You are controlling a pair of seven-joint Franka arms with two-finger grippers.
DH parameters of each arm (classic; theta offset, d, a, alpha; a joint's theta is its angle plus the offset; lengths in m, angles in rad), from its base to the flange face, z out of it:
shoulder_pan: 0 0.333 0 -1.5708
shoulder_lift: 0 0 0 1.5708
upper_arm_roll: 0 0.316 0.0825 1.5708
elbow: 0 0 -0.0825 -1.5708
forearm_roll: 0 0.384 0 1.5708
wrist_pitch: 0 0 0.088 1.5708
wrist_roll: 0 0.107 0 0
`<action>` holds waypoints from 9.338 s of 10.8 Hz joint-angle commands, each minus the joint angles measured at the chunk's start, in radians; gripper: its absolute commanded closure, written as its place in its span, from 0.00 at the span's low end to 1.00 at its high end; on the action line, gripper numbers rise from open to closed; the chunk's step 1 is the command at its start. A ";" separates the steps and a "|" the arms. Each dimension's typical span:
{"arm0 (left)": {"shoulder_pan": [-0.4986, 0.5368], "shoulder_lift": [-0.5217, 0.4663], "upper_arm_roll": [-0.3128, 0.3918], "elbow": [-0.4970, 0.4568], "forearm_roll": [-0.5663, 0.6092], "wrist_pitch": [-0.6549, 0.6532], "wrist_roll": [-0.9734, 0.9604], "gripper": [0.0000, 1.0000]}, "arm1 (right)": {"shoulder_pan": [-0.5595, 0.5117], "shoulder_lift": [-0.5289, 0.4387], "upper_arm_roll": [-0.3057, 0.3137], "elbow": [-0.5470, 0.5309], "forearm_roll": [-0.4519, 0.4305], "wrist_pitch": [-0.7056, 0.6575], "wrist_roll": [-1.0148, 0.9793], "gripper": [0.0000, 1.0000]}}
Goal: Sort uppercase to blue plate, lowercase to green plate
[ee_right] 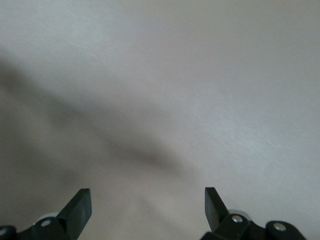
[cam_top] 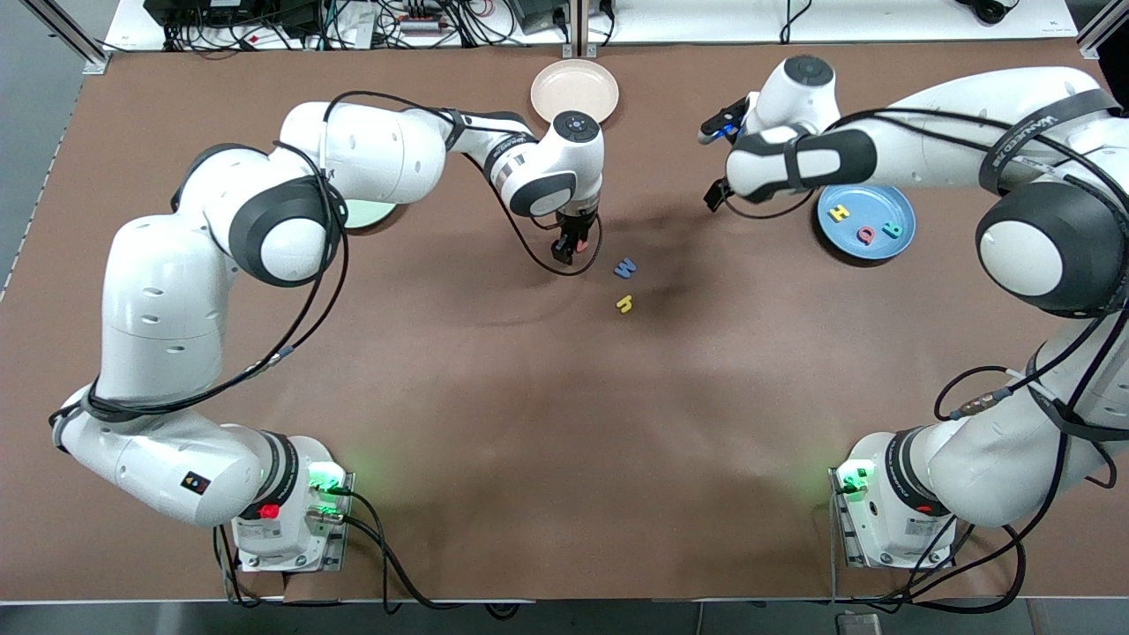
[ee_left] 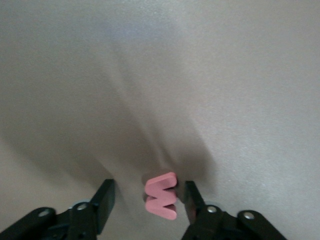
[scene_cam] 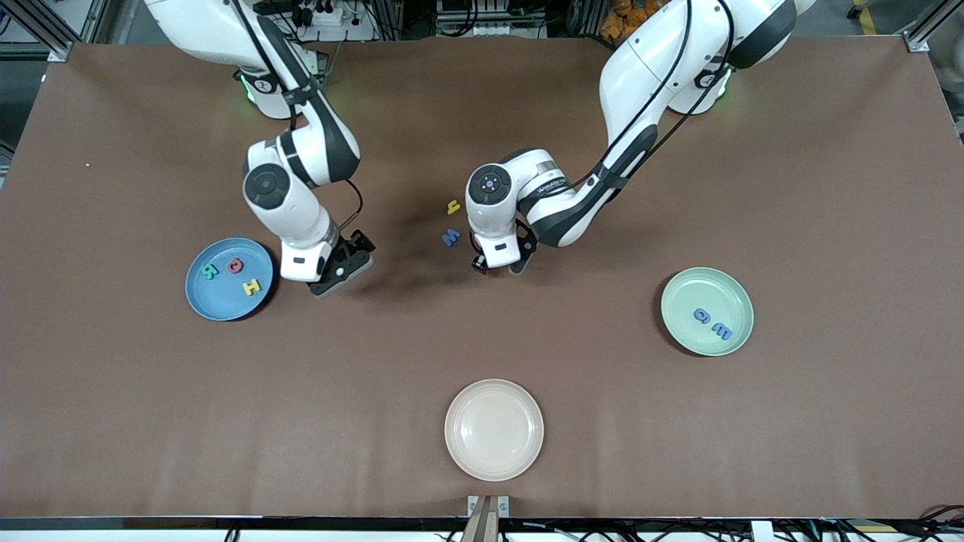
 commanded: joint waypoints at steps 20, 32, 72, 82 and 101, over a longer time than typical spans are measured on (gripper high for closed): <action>0.431 -0.310 0.003 -0.075 -0.060 -0.305 1.076 1.00 | 0.062 0.197 0.302 0.023 -0.100 0.311 0.399 0.14; 0.732 -0.304 -0.002 -0.259 -0.068 -0.215 1.559 1.00 | 0.062 0.224 0.282 0.016 -0.185 0.297 0.397 0.57; -0.053 -0.071 -0.152 -0.034 0.104 -0.020 1.798 0.02 | -0.151 -0.115 -0.222 0.134 -0.006 -0.557 -0.094 0.32; -0.149 0.001 -0.066 0.002 0.093 0.025 1.787 0.14 | -0.396 -0.325 -0.174 0.484 -0.088 -0.884 0.199 0.00; -0.160 0.035 -0.065 0.012 0.098 0.028 1.801 0.60 | -0.445 -0.316 -0.111 0.575 -0.172 -1.036 0.288 0.00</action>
